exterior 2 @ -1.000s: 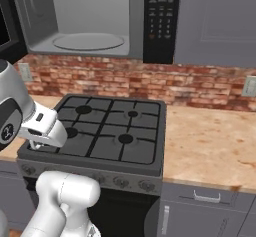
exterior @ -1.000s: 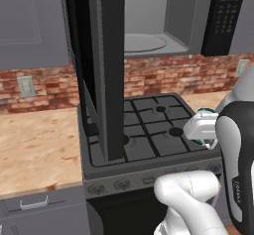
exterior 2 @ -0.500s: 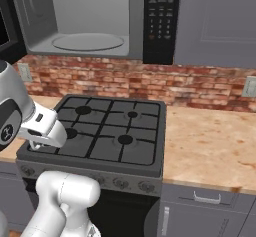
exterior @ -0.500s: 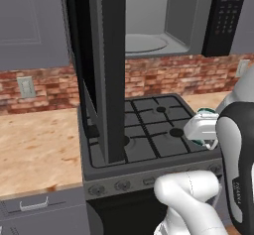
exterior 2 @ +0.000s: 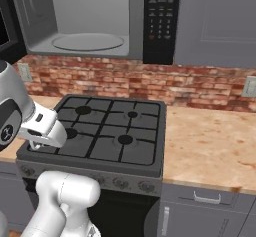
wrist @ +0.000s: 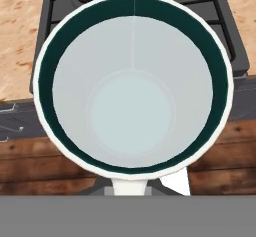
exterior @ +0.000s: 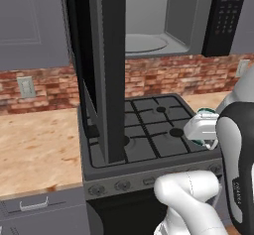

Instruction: Pick the mug from the counter and place it inside the microwave. Then close the microwave.

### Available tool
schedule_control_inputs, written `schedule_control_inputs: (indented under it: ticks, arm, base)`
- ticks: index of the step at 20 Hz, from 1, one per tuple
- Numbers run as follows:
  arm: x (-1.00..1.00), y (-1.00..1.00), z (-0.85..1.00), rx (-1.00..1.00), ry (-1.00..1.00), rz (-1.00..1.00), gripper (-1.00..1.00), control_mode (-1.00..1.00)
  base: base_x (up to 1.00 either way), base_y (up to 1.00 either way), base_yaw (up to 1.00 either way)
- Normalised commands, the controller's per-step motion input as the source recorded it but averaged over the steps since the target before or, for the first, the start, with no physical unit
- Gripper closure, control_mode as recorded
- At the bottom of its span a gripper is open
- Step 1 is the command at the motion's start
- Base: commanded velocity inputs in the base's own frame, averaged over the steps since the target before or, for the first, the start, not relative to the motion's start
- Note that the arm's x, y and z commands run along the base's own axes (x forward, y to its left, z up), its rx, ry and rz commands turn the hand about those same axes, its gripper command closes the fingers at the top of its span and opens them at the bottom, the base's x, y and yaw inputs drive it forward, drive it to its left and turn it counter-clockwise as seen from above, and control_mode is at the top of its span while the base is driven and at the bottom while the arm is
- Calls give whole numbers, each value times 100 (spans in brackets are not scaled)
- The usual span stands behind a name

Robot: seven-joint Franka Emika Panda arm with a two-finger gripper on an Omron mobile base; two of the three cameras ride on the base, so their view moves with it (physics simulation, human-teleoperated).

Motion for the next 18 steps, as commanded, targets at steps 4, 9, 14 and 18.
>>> schedule_control_inputs:
  ticks: [4,9,14,18]
  arm:
    - [0,0,0,0,0,0,100,-100]
    - [0,0,0,0,0,0,100,-100]
    - [-9,7,2,0,0,0,100,-100]
    - [-51,7,40,-1,-14,6,100,-100]
  base:
    - [0,0,0]
    - [0,0,0]
    - [0,0,0]
    - [0,0,0]
